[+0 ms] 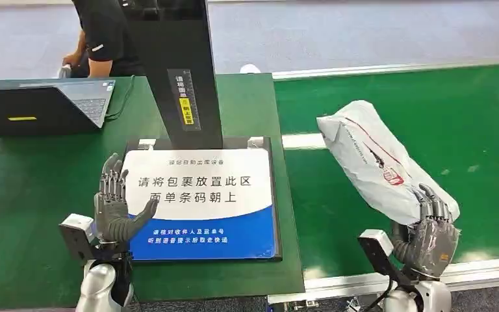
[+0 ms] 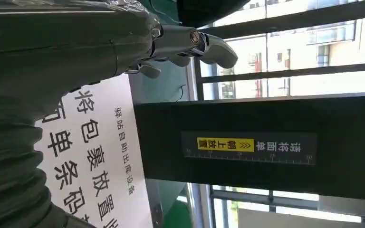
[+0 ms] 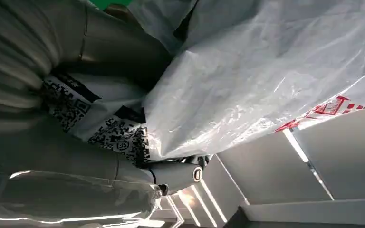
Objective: Moved the parcel from conveyor to table for the left to box.
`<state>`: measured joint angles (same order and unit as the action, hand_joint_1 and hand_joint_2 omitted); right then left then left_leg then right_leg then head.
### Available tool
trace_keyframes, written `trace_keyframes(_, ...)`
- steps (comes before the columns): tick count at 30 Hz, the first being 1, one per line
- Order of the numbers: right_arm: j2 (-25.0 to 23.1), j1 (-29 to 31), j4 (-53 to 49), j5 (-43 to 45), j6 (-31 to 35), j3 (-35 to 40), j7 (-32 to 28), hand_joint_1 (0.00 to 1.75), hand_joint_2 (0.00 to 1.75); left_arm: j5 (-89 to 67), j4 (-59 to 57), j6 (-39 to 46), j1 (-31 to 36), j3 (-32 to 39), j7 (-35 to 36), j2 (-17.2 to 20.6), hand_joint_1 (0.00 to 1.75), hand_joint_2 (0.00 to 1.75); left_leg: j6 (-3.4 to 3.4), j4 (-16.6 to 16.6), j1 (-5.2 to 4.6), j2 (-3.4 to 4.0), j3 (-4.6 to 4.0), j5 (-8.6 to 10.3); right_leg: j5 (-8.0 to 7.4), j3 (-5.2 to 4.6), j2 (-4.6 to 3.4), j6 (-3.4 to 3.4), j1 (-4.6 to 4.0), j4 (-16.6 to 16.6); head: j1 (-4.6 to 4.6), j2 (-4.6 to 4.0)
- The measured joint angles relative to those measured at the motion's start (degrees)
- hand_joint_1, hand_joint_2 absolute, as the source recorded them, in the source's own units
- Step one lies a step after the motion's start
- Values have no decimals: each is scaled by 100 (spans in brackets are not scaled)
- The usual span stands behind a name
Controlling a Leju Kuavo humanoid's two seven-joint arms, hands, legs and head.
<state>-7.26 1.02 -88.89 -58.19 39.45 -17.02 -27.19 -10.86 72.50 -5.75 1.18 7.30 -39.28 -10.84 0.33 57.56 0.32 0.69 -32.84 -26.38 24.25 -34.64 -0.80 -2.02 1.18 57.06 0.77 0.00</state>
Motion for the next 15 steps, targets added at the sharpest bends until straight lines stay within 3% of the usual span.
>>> trace_keyframes(7, 236, 360, 442, -1991, -468, 1175, 560, 175, 175, 17, 0, 39, 72, -59, -81, -2, 0, 175, -1, 0, 0, 2, -1, 2, -1, -2, -1, 0, -1, 3, -2, 0)
trace_keyframes(15, 477, 1333, 1867, -2080, -1187, 3154, 564, 175, 175, 109, -83, -2, 255, -120, -87, -2, 0, 175, -12, 0, 1, 1, -4, 10, -1, -11, -1, 2, -2, 12, -2, 0)
